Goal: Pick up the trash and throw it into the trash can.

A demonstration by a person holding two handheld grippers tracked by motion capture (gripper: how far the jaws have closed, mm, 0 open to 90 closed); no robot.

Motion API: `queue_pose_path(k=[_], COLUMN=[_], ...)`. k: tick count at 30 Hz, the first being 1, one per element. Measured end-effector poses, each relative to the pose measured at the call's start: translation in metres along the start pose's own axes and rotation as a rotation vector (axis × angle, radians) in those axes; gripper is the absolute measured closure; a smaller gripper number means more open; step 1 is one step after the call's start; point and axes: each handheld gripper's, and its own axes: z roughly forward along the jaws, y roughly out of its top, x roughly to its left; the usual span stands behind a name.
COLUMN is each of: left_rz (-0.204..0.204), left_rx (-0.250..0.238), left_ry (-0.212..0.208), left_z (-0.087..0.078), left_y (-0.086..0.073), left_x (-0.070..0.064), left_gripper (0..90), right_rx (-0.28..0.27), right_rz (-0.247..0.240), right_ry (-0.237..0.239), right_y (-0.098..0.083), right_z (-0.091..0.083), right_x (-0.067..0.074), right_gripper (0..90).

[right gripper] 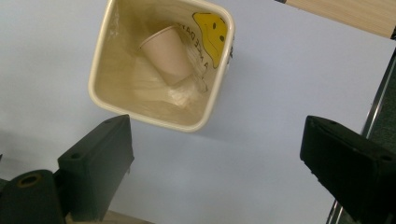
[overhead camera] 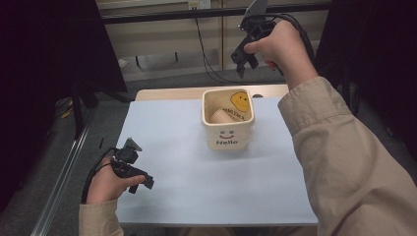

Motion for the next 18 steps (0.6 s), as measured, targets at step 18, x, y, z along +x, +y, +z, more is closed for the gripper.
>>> queue_pose_path(k=[18], left_rz=[0.004], left_rx=[-0.016], left_ry=[-0.004], left_z=[-0.003], left_y=[0.0], left_x=[-0.001], left_gripper=[4.2], right_rx=[0.02], right_rz=[-0.048], right_ry=[-0.027], right_y=[-0.045], right_z=[0.036], right_x=[-0.03], right_gripper=[9.3])
